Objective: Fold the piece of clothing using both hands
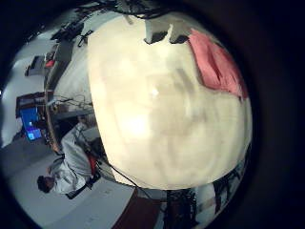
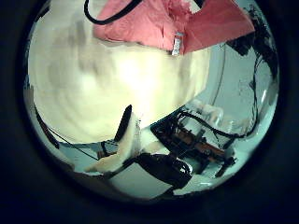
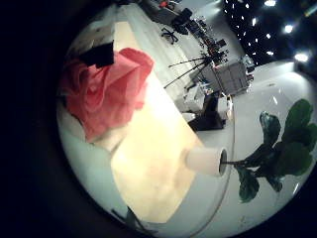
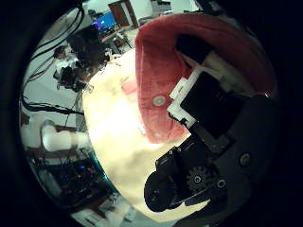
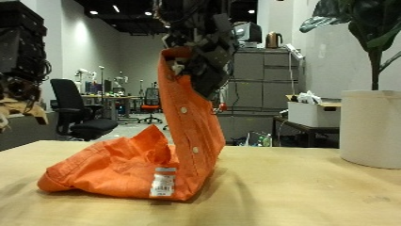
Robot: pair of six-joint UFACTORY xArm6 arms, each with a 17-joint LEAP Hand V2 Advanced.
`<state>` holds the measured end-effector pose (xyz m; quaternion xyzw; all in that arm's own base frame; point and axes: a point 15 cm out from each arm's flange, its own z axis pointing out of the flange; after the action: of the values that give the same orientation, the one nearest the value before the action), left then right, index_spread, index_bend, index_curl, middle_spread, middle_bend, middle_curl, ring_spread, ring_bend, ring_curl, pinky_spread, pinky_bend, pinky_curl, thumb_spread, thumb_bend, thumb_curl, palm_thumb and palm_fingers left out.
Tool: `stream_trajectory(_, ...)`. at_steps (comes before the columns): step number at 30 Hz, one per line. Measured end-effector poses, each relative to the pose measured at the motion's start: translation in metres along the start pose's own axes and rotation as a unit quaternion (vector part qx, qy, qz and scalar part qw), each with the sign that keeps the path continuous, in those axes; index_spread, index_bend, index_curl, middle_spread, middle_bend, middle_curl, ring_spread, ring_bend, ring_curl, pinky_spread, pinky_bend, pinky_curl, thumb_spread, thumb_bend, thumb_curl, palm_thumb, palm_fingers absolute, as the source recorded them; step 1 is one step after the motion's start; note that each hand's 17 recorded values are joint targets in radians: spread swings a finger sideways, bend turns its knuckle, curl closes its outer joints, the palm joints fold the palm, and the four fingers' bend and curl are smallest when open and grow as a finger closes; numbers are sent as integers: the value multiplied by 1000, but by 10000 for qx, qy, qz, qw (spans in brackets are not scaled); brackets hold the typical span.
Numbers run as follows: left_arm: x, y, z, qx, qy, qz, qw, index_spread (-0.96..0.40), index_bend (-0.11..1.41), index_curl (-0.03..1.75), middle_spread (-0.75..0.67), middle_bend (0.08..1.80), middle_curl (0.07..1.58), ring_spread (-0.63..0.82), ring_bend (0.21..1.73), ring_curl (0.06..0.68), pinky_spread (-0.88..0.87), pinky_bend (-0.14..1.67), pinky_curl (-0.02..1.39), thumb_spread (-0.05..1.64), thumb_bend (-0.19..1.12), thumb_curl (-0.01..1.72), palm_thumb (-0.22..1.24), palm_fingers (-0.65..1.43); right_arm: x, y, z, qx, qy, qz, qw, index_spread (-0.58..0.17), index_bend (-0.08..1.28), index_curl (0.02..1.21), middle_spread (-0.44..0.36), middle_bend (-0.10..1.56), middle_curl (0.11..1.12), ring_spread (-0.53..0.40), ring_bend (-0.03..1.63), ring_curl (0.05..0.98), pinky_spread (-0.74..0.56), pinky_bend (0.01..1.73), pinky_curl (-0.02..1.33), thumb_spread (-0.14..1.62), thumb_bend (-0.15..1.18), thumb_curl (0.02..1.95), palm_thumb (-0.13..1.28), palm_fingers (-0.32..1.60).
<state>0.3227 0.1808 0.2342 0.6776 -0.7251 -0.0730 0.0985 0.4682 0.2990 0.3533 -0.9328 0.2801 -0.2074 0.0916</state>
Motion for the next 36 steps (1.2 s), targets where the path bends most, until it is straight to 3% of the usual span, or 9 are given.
stream_trajectory(5,-12,16,4,64,141,-183,9997,79,155,266,383,181,247,549,377,227,545,252,320,1126,-21,352,398,-43,-24,-37,13,170,-130,-193,9996,-210,1080,766,-104,1296,688,-200,1352,593,-343,1191,648,1088,-19,774,967,1182)
stream_trajectory(9,-15,27,9,46,211,-224,9995,80,154,268,387,179,250,549,375,227,545,251,320,1124,-22,352,395,-43,-75,-64,36,222,-351,-560,9976,-217,1070,764,-111,1280,682,-205,1343,586,-355,1187,637,1160,-28,711,867,1184)
stream_trajectory(15,-12,32,13,28,239,-256,9994,80,154,269,391,178,252,550,375,228,545,251,320,1123,-22,351,394,-43,-84,-84,60,261,-416,-593,9970,-248,1015,742,-130,1238,660,-215,1311,559,-420,1132,596,1277,-19,581,764,1183)
stream_trajectory(20,-12,35,10,71,214,-281,9994,80,157,270,392,179,253,550,373,228,545,249,320,1123,-21,351,394,-41,-99,-96,78,215,-486,-755,9957,-310,855,694,-169,1148,615,-265,1218,512,-554,1053,533,1324,-4,506,787,1056)
stream_trajectory(23,-11,36,11,63,219,-281,9993,80,156,272,390,178,253,550,372,228,545,249,320,1123,-21,351,394,-41,-97,-95,80,206,-479,-795,9955,-356,729,670,-190,1068,590,-307,1158,492,-600,1020,506,1335,-3,479,811,867)
stream_trajectory(29,-7,34,11,56,208,-278,9994,80,159,275,388,177,252,550,370,228,545,247,320,1123,-21,351,394,-39,-82,-95,72,268,-418,-810,9955,-420,601,625,-209,904,546,-338,1029,447,-389,908,483,1278,-18,453,816,342)
stream_trajectory(31,-7,34,11,55,208,-291,9993,80,159,276,387,177,251,550,370,228,545,246,320,1123,-21,351,394,-38,-70,-95,63,332,-370,-779,9957,-420,525,587,-197,793,508,-301,984,421,-266,933,479,1226,-23,463,812,199)
stream_trajectory(36,0,30,8,70,163,-212,9996,80,158,277,387,178,251,550,369,228,546,246,320,1123,-21,351,394,-38,-40,-91,29,542,-301,-551,9966,-389,356,502,-125,570,427,-181,914,380,7,1042,481,1127,-24,489,796,59)
